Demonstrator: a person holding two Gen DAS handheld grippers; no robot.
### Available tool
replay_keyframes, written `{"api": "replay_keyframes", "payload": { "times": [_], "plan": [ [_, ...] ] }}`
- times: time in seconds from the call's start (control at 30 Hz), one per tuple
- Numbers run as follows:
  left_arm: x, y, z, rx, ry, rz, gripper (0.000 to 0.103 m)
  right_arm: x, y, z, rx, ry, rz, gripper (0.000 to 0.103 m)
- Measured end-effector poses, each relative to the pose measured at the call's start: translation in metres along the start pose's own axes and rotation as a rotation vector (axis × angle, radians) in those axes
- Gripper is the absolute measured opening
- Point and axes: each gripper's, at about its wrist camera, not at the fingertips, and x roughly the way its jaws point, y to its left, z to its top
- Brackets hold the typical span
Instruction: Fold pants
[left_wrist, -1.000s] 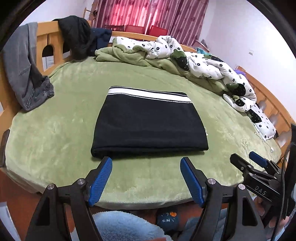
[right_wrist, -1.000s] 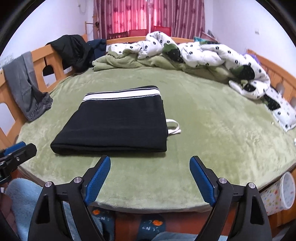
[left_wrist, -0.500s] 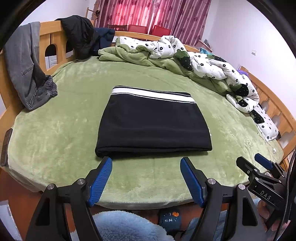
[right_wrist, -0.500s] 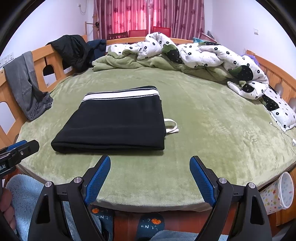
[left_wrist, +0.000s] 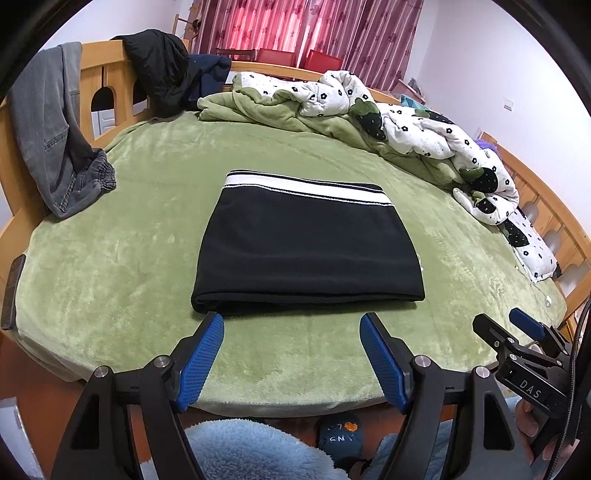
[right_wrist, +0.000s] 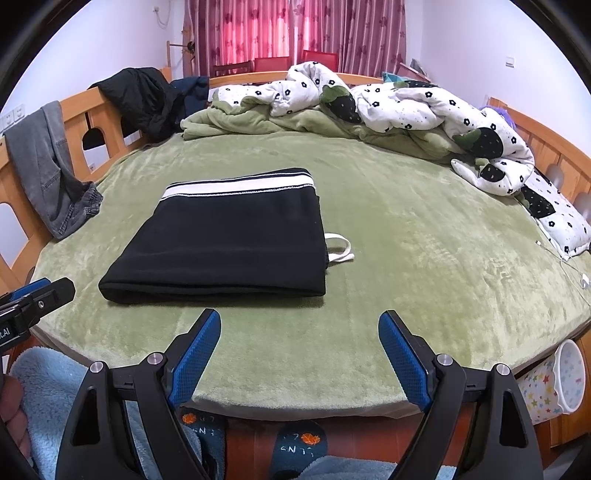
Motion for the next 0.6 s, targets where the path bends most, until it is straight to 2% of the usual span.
{"api": "replay_keyframes", "payload": {
  "times": [0.6],
  "plan": [
    [0.0005,0.0018,0.0003,0.000,0.002,-0.004,0.074,-0.0013,-0.0013,-0.0002,0.001,-0.002,-0.005,0.086]
  ]
}}
